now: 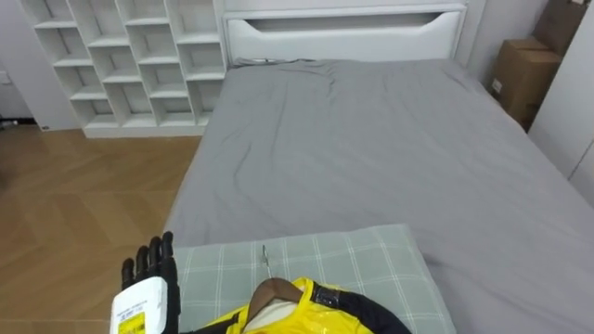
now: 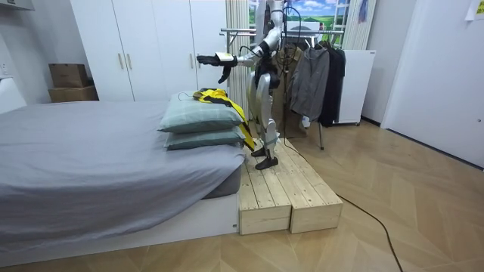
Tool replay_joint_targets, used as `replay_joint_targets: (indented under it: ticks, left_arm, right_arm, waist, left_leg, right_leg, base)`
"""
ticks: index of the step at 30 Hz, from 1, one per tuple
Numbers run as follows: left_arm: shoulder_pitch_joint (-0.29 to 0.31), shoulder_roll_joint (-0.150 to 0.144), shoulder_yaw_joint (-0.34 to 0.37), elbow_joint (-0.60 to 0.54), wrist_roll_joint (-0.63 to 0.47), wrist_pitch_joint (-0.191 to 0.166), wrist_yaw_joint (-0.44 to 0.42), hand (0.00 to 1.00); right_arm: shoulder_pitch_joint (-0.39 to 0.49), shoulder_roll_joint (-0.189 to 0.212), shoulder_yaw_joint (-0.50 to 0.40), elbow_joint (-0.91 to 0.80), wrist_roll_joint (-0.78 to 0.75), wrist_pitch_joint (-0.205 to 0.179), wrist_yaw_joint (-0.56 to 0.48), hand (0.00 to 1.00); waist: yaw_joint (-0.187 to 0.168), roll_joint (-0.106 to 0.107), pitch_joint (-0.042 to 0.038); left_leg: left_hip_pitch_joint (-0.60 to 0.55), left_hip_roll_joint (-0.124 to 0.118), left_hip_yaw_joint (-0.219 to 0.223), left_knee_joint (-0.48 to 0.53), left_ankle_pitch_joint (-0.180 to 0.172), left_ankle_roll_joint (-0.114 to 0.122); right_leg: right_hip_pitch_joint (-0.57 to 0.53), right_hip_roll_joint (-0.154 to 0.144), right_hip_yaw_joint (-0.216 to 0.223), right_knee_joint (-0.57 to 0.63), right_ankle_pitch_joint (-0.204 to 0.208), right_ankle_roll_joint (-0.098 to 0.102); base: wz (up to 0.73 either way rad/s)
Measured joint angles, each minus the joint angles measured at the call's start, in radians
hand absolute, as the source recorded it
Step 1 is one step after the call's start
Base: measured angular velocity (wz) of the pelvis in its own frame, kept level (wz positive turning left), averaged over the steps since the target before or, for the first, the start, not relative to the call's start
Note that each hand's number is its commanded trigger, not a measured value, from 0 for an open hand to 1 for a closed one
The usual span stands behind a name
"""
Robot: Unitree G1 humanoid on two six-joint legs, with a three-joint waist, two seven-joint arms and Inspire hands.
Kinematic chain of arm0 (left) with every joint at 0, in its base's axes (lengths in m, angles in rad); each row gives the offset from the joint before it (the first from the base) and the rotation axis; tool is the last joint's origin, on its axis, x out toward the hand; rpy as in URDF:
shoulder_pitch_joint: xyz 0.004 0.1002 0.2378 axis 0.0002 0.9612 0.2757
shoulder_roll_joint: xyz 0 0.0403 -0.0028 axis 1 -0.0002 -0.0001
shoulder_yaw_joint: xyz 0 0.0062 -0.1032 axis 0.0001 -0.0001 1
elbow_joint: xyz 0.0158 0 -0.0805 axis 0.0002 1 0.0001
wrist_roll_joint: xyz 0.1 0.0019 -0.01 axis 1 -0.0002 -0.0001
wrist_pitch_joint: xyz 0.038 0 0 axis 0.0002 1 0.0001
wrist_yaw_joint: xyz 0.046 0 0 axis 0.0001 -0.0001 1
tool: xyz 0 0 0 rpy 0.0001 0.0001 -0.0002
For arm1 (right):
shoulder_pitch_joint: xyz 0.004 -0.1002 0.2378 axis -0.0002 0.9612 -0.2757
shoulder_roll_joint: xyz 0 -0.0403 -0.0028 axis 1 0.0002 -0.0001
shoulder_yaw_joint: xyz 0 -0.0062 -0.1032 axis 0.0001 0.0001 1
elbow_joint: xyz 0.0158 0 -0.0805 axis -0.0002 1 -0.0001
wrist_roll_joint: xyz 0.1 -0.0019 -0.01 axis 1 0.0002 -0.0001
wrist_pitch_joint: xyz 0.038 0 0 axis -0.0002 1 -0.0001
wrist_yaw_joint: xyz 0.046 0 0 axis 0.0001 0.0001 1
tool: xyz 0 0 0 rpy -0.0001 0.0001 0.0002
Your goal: Hang clothes
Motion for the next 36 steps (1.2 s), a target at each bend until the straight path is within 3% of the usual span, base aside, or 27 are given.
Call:
replay_joint_targets:
  ticks: [11,15,31,36]
  left_arm:
    - [-0.042,-0.001,0.008,0.046,-0.001,0.001,-0.044,0.0]
    - [-0.042,0.001,0.013,0.047,-0.045,0.018,-0.074,0.0]
    - [-0.049,0.003,0.017,0.138,-0.081,0.017,-0.177,0.0]
    - [-0.075,0.002,0.062,0.186,-0.151,0.018,-0.213,0.0]
  right_arm:
    - [0.03,0.001,-0.118,0.009,0.235,0.002,-0.027,0.0]
    - [0.048,0.001,-0.171,0.008,0.302,0.01,-0.026,0.0]
    - [0.069,-0.001,-0.226,0.008,0.311,-0.002,-0.036,0.0]
    - [0.072,-0.003,-0.256,0.008,0.308,0.001,-0.036,0.0]
  waist:
    - [-0.032,-0.007,-0.0079]
    - [-0.051,-0.008,-0.0076]
    - [-0.076,-0.011,-0.0075]
    - [-0.076,-0.014,-0.0078]
  left_leg:
    - [0.009,0.0,0.008,-0.001,0.0,0.0]
    - [0.009,0.001,0.013,-0.002,0.0,0.0]
    - [0.006,0.012,0.032,0.002,-0.001,-0.005]
    - [0.011,0.014,0.036,-0.002,0.0,-0.007]
  right_leg:
    - [0.005,0.0,0.011,0.001,0.0,0.0]
    - [0.003,0.0,0.017,0.001,0.0,0.0]
    - [-0.007,0.01,0.029,0.006,0.004,-0.007]
    - [-0.008,0.011,0.033,0.005,0.005,-0.008]
  base:
    - [-0.03]
    - [-0.03]
    - [-0.03]
    - [-0.02]
